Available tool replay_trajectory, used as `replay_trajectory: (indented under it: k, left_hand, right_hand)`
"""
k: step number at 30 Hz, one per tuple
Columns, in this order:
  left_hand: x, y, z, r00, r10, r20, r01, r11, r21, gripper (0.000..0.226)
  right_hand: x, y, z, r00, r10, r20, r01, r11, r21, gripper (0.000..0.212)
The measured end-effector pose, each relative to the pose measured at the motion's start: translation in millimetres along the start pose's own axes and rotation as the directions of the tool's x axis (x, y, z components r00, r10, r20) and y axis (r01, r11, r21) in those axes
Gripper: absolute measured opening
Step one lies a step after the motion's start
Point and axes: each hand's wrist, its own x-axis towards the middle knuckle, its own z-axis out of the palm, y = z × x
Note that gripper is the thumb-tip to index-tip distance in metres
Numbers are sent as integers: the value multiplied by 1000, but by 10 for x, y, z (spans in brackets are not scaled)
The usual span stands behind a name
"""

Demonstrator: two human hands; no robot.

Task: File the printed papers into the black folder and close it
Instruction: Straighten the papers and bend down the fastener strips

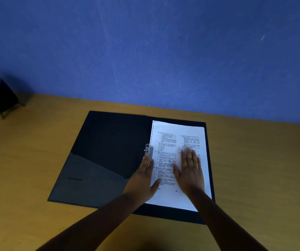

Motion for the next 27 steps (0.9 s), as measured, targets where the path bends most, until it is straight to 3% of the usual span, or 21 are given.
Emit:
replay_trajectory:
  k: [16,21,27]
  left_hand:
    - [-79,-161,59,997,69,28,-74,972,225,88]
    - [-93,-137,42,998,62,7,-62,982,176,91]
    - [-73,-206,99,997,55,-60,-50,996,71,74]
  right_hand:
    - [-23,-13,-22,1000,-3,-3,3,1000,-6,69]
    - [-23,-15,-35,1000,-4,0,4,1000,3,69]
    - [-28,-18,-55,1000,-3,5,3,1000,11,68]
